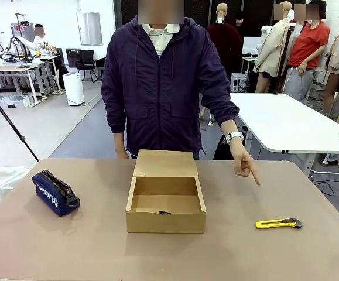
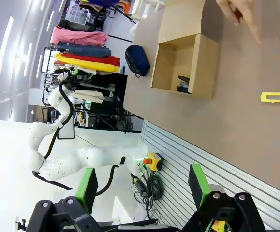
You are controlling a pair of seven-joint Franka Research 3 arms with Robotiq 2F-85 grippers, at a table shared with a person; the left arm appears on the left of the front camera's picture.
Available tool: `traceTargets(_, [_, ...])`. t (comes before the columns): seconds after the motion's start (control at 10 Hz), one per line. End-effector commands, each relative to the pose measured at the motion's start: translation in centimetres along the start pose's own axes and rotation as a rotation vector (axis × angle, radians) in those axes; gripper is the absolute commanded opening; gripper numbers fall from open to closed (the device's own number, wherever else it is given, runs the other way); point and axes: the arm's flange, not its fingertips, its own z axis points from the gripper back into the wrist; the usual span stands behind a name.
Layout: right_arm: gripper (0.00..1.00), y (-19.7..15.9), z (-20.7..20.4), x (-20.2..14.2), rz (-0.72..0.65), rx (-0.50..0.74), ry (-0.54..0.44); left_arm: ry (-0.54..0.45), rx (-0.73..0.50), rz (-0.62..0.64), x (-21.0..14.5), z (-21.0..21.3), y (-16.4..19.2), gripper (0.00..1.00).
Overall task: Pack the items into the box.
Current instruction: Pick up the item specified by the human and place it in the Mailer Box.
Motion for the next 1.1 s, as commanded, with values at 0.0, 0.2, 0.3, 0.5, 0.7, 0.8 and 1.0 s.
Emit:
traceTargets(0.0, [1.0,-0.1,0.2,-0.2,0.018,-0.009,0.012,0.012,-0.002,-0.016,-0.1,0.2,-0.1,1.0])
traceTargets(0.2, [1.0,-0.1,0.2,-0.2,0.018,-0.009,0.012,0.012,-0.002,-0.016,-0.1,0.2,-0.1,1.0])
traceTargets(0.3, [1.0,-0.1,0.2,-0.2,0.018,-0.009,0.012,0.012,-0.002,-0.016,-0.1,0.2,-0.1,1.0])
traceTargets(0.5, [1.0,0.0,0.0,0.0,0.001,0.0,0.0,0.012,-0.002,-0.016,-0.1,0.2,-0.1,1.0])
traceTargets(0.7, [1.0,2.3,-7.3,2.1,0.05,-0.45,0.326,0.012,-0.002,-0.016,-0.1,0.2,-0.1,1.0])
traceTargets(0.8, [1.0,2.4,-10.3,2.0,0.095,-0.701,0.396,0.012,-0.002,-0.016,-0.1,0.2,-0.1,1.0])
traceTargets(1.0, [1.0,1.7,-14.4,0.9,0.163,-1.153,0.41,0.012,-0.002,-0.016,-0.1,0.2,-0.1,1.0])
